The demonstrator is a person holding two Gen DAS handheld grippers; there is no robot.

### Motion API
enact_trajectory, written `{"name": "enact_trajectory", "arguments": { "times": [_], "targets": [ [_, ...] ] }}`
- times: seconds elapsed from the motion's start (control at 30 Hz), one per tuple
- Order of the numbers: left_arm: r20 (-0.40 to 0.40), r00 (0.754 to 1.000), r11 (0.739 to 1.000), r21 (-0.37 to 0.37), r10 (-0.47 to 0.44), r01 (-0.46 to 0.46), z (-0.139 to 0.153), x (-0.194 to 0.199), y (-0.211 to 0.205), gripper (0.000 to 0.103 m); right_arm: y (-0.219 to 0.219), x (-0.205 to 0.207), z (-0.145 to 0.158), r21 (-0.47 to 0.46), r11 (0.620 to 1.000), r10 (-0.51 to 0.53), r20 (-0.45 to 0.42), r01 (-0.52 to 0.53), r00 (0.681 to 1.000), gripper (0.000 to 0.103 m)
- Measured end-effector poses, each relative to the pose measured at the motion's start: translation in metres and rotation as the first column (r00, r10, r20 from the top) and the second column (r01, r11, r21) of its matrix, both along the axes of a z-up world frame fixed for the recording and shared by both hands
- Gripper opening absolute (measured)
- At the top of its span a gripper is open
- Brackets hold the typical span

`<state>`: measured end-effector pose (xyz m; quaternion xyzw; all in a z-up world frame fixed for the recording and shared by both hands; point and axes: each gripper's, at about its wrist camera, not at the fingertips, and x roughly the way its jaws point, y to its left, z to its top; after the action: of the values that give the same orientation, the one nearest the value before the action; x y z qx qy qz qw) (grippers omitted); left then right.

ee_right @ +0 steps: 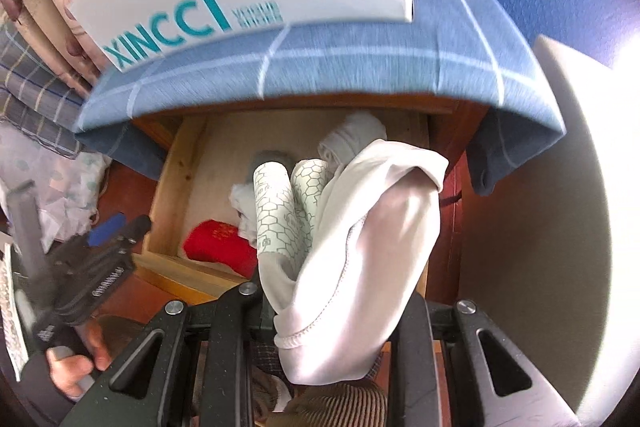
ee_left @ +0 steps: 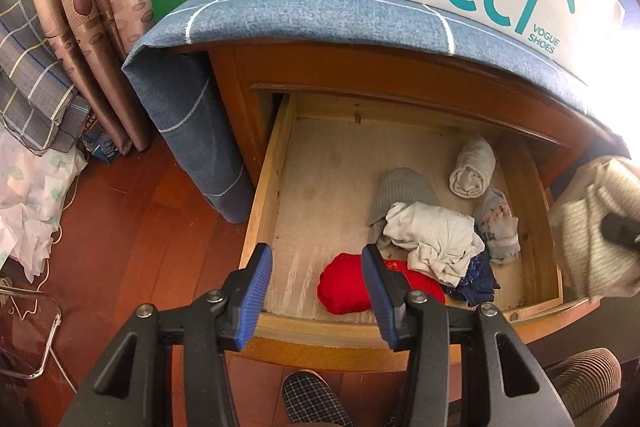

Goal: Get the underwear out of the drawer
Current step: 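Carry the pink garment into the white box and open the right gripper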

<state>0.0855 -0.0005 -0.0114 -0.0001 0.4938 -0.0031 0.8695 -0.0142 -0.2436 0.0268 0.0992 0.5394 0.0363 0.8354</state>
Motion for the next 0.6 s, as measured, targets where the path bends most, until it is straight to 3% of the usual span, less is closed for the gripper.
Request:
{"name": "enact_trajectory", "arguments": {
  "times": [0.6],
  "targets": [
    [0.007,1.0,1.0,-0.016,0.009,-0.009,0.003,0.0,0.003,0.047,-0.004,-0.008,0.097,-0.027,0.999,0.047,0.13,-0.043,0.99,0.024]
  ]
}}
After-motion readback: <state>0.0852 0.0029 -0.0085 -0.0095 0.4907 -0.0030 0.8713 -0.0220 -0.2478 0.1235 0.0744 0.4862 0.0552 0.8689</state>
